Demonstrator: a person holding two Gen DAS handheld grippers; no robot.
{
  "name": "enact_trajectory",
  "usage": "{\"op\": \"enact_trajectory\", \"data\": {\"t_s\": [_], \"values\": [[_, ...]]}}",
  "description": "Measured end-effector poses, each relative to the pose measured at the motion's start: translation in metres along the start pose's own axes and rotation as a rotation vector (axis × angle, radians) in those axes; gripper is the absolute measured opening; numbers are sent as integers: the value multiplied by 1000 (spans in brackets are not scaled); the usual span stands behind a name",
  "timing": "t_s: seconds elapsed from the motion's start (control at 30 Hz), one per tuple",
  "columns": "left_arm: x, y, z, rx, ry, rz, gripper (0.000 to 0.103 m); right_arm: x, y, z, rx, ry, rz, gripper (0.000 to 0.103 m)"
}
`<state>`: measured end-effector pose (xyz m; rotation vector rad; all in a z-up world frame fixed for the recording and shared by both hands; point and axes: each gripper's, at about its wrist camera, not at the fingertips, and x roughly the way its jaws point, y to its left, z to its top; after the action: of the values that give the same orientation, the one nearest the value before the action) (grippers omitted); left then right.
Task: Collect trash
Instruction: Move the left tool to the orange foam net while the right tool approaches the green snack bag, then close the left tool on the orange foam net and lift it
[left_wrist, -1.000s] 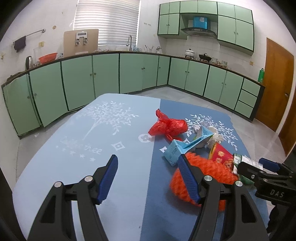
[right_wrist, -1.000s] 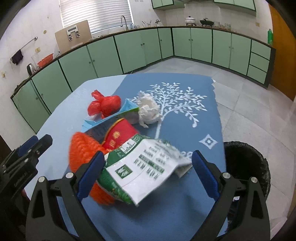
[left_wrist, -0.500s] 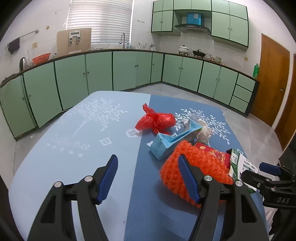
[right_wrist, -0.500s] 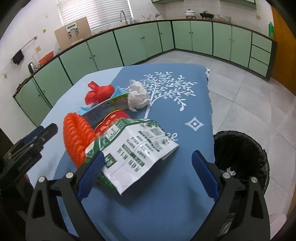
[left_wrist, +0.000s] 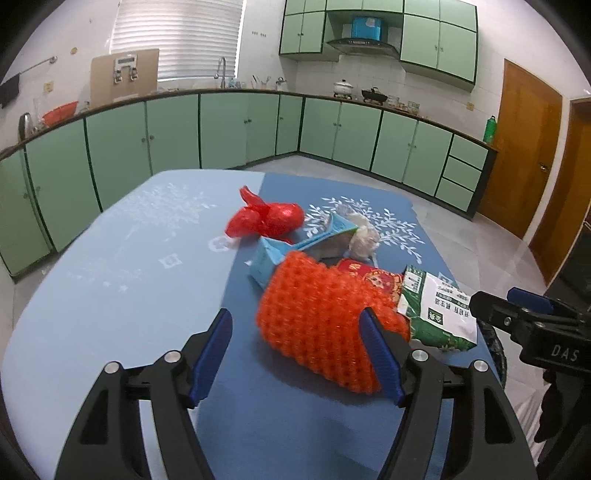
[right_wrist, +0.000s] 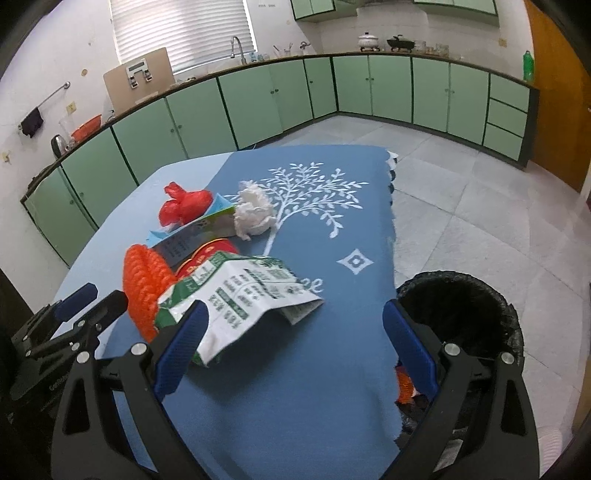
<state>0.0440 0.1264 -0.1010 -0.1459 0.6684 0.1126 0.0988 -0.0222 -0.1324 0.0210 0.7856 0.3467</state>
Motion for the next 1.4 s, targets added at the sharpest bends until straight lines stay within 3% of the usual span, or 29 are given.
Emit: {"op": "enact_trajectory", "data": {"t_s": [0.33, 0.43, 0.53, 0.63, 0.7, 1.1, 1.23, 1.4], "values": [[27, -2, -2, -25, 51, -43, 69, 7, -4, -4, -3, 12, -8, 93], [32, -2, -4, -48, 66, -88, 48, 10, -4, -4, -5, 18, -7, 93], [30, -9, -5, -20, 53, -82, 34, 12, -4, -5, -7, 23, -7, 93], [28, -12, -6, -13, 47, -121, 6, 13, -5, -4, -3, 25, -6, 93], [26, -15, -7, -4, 40, -121, 0, 12, -5, -4, -3, 21, -6, 93], [15, -8, -8, -32, 50, -144, 2, 7, -3, -3, -7, -1, 6, 93], [9, -14, -13, -30, 45, -143, 42, 4, -6, -2, -2, -7, 1, 93], [10, -25, -18, 0, 55, -144, 53, -1, -10, -1, 2, -20, -7, 93]]}}
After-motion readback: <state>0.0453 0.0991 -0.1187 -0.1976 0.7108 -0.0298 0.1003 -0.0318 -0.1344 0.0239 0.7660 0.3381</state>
